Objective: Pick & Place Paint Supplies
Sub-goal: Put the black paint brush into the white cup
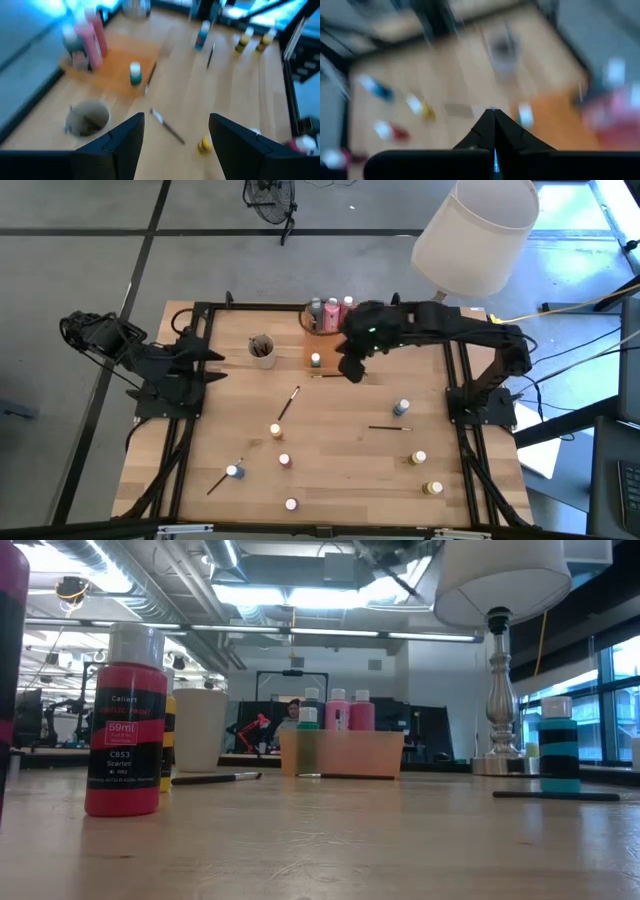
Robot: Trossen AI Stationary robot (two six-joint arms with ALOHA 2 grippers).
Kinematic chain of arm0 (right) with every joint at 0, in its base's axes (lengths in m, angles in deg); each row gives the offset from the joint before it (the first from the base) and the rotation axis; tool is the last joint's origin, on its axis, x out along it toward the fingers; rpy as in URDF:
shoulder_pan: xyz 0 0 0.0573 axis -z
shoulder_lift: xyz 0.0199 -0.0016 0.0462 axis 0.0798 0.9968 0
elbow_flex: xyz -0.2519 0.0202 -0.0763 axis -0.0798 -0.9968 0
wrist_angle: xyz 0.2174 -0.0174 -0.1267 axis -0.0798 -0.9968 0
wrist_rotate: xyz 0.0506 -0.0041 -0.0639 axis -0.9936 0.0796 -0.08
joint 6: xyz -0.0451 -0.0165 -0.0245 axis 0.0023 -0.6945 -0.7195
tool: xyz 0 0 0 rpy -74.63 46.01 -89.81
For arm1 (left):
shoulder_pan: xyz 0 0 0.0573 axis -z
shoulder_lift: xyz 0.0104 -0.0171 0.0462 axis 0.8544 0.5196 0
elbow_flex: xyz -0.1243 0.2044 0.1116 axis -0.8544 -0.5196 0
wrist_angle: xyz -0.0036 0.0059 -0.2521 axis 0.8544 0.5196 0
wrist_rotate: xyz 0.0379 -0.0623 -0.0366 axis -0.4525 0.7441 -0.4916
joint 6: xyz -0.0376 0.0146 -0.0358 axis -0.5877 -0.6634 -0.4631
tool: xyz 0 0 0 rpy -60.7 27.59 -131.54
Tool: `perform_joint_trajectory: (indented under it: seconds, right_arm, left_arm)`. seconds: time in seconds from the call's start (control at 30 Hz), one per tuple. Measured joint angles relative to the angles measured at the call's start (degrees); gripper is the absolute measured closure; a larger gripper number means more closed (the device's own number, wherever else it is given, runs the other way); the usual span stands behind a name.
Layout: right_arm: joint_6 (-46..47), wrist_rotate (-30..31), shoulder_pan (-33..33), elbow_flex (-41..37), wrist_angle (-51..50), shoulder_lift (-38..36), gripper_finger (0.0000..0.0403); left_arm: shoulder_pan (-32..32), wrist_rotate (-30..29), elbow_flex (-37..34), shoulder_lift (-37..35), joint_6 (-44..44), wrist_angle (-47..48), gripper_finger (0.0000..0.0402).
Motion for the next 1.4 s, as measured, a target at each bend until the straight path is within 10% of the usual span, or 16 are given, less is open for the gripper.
perform_joint_trajectory:
  seconds: [0.3,0.47,1.4]
  right_arm:
    - [-13.46,1.77,-5.03,6.88,20.87,-0.06,0.0403]
    - [-20.54,1.83,-7.52,6.95,31.29,0.90,0.0403]
    - [-24.95,-0.94,-9.20,6.86,43.25,4.53,0.0403]
  left_arm:
    - [0.01,1.56,0.00,1.08,28.92,-28.16,0.0182]
    - [-1.35,1.06,0.06,2.84,30.85,-46.41,0.0182]
    - [-13.41,7.72,0.02,15.00,45.36,-57.70,0.0182]
